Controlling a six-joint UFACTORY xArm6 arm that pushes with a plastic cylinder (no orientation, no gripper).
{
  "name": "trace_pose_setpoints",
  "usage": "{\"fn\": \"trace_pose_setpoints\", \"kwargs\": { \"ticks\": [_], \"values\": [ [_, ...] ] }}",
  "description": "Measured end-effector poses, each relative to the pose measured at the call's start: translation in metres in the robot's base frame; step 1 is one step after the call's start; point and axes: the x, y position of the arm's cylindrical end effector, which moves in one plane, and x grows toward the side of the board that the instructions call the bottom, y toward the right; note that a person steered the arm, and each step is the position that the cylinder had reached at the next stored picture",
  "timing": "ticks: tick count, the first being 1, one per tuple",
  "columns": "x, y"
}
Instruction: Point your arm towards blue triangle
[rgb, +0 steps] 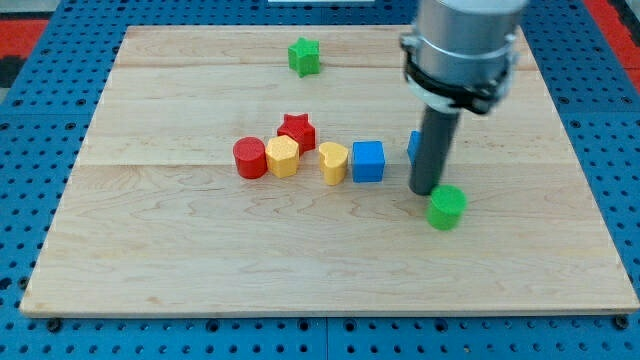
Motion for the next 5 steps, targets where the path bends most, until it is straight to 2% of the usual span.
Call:
{"fn": "trace_pose_setpoints", "kwargs": {
  "ticks": [1,2,3,4,5],
  "values": [
    [0.026,0.051],
    [0.033,0.068],
    [-0.016,0.059],
    [-0.083,0.077],
    [-0.128,0.059]
  ]
}}
